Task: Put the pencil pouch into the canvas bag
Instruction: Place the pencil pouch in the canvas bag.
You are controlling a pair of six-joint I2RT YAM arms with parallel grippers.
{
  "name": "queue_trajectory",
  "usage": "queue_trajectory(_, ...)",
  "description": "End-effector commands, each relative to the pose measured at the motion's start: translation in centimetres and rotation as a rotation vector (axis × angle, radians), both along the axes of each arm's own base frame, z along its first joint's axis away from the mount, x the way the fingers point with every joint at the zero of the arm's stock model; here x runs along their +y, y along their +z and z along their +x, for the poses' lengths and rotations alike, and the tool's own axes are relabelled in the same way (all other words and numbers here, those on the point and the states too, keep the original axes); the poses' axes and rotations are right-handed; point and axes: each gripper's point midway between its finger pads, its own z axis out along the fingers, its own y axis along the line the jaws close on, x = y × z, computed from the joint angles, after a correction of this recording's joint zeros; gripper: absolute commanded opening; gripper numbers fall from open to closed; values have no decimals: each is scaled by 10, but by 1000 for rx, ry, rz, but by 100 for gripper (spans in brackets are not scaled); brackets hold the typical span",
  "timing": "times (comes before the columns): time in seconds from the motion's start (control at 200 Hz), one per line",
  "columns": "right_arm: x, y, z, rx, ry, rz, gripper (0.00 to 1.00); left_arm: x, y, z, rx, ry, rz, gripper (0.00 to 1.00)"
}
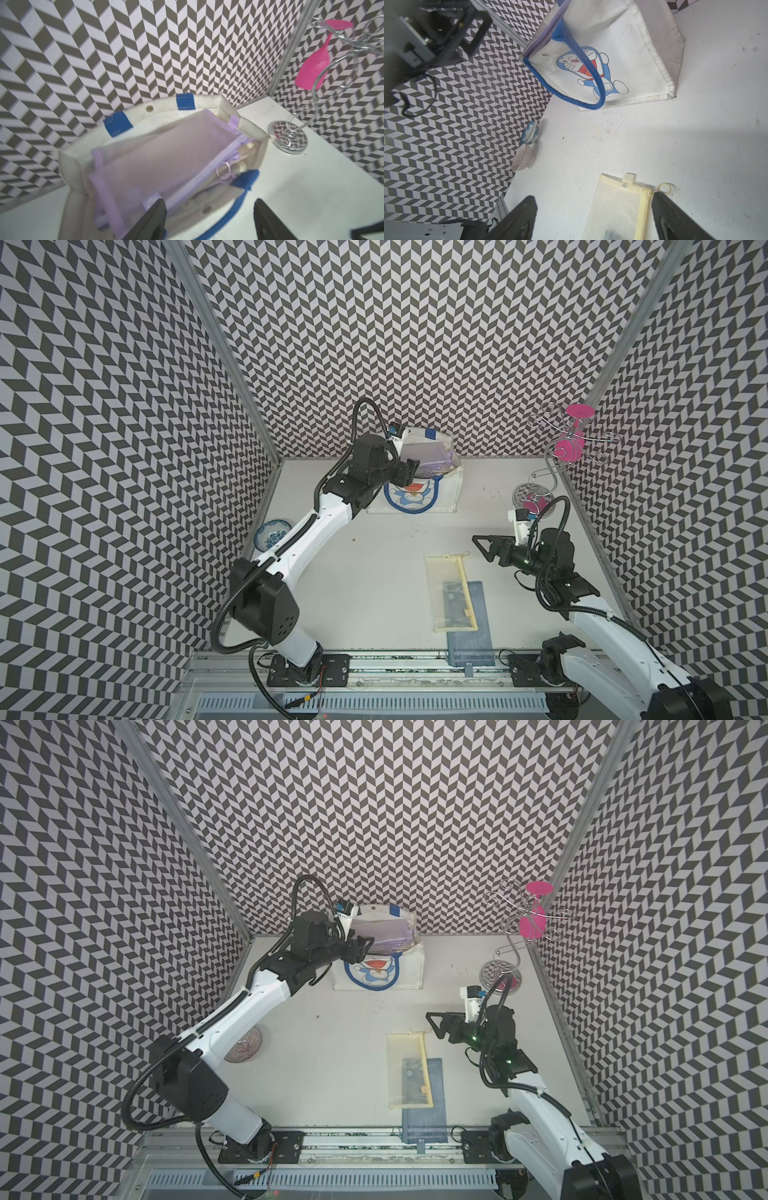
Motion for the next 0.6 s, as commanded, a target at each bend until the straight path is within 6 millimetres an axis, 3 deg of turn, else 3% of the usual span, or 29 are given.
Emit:
queue_trajectory(0.0,1,-9,2,10,18,-19,87,-9,-36,-57,211,-69,-120,73)
queue_trajectory(0.105,8,-21,-1,56,69,-20,87,-18,-71,-103,326,-119,-174,73)
queue_trajectory(0.25,11,-47,-11,148,103,-26,84,-34,-135,-158,494,-168,-220,72)
queue_trajectory(0.566,21,-91,-56,288,183,50,83,-50,-209,-218,740,-243,-311,70)
queue_trajectory(0.596,20,-105,-68,330,196,46,83,-50,-214,-220,754,-245,-325,70)
